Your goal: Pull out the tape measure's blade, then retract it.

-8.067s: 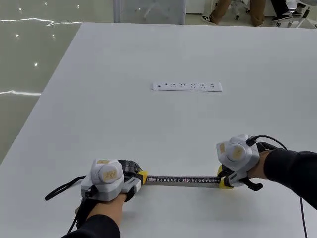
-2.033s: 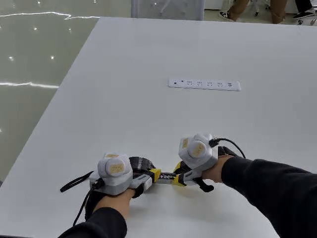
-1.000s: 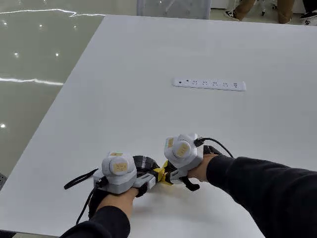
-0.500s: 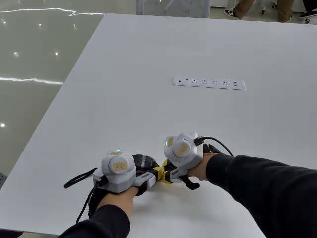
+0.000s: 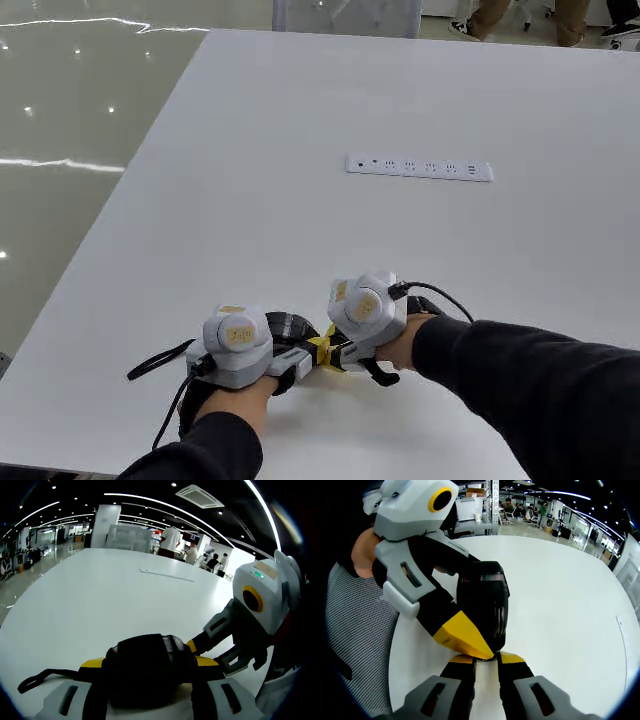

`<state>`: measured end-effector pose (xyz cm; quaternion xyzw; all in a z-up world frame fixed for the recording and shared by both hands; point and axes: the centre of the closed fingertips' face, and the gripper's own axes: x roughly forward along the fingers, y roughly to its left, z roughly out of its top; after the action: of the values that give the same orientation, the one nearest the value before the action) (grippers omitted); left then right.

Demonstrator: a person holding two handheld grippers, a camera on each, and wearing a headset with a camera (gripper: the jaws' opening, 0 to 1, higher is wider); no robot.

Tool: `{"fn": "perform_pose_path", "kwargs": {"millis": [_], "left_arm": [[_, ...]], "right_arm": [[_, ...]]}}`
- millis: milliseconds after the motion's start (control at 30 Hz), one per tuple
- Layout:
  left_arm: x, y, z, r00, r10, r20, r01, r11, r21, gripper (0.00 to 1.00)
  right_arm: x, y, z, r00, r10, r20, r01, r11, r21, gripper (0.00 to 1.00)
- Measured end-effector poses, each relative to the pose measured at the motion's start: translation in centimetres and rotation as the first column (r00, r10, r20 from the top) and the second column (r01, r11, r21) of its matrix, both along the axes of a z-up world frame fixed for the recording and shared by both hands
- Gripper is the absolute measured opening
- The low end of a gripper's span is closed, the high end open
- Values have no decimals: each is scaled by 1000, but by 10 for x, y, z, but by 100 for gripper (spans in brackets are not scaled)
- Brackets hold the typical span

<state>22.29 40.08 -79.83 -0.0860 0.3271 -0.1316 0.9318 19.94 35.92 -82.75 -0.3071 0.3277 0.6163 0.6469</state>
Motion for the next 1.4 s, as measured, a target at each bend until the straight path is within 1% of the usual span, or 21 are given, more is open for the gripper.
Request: {"fn": "perform_pose_path", "kwargs": {"millis": [100, 167, 233, 300, 400, 433, 467, 500, 533, 600, 633, 667, 733, 800, 900, 967, 1133, 1167, 1267, 1333, 1400], "left_arm": [[-1, 0, 0, 1000, -24, -4, 24, 1000, -5, 64], [-3, 0, 0, 999, -46, -19, 45, 999, -12, 63], [-5, -3, 0, 996, -91, -24, 90, 995, -38, 63], [-17, -7, -4, 985, -140, -102, 126, 983, -131, 68], [-17, 10, -1, 987, -142, -76, 133, 985, -114, 89], [-16, 11, 6, 986, -162, -40, 155, 979, -132, 94], [-17, 12, 11, 984, -175, -34, 168, 975, -148, 100], [-19, 12, 20, 975, -221, -2, 218, 964, -149, 100], [-21, 12, 25, 967, -254, 25, 255, 959, -127, 100], [-26, 19, 33, 952, -300, 57, 304, 950, -67, 100], [-27, 22, 35, 949, -310, 64, 313, 949, -48, 100], [-28, 30, 37, 951, -303, 64, 305, 952, -26, 100], [-31, 34, 39, 950, -306, 59, 308, 951, -36, 100], [-31, 38, 44, 943, -320, 87, 323, 946, -20, 100], [-35, 43, 47, 932, -349, 101, 349, 937, 16, 100], [-37, 48, 43, 930, -358, 79, 358, 934, 14, 100], [-44, 57, 43, 921, -380, 90, 380, 925, 12, 100], [-45, 59, 44, 917, -386, 98, 386, 922, 15, 100], [-49, 65, 47, 918, -384, 98, 385, 923, 11, 100], [-52, 67, 52, 913, -390, 123, 392, 920, 4, 100], [-55, 70, 53, 906, -403, 128, 403, 915, 25, 100]], "right_arm": [[-1, 0, 0, 1000, -15, 7, 15, 1000, -4, 13], [1, 1, 2, 997, 21, 75, -21, 1000, -2, 13], [0, -1, 1, 998, -9, 63, 9, 1000, 1, 14], [0, -5, 1, 997, -36, 62, 35, 999, 6, 13], [-2, -14, 1, 996, -69, 59, 68, 998, 12, 14], [-3, -18, 1, 995, -87, 50, 86, 996, 15, 16], [-4, -21, 2, 995, -93, 45, 93, 996, 15, 19], [-5, -25, 3, 992, -116, 40, 115, 993, 23, 22], [-5, -27, 5, 991, -128, 40, 127, 992, 29, 25], [-4, -34, 10, 987, -160, 33, 158, 986, 46, 30], [-4, -36, 13, 984, -173, 31, 171, 984, 57, 31], [-4, -40, 18, 982, -184, 32, 182, 981, 66, 33], [-3, -47, 24, 978, -201, 52, 196, 977, 80, 36], [-3, -55, 31, 974, -219, 61, 213, 972, 99, 40], [-3, -69, 44, 965, -255, 68, 245, 961, 132, 43], [-5, -81, 53, 958, -278, 75, 264, 952, 156, 46], [-16, -117, 69, 942, -323, 90, 304, 935, 182, 54], [-18, -127, 71, 936, -339, 89, 319, 929, 188, 56], [-22, -151, 74, 921, -379, 90, 357, 914, 195, 59], [-26, -165, 75, 909, -407, 89, 383, 901, 204, 62], [-29, -177, 77, 899, -428, 90, 402, 890, 213, 66]]}}
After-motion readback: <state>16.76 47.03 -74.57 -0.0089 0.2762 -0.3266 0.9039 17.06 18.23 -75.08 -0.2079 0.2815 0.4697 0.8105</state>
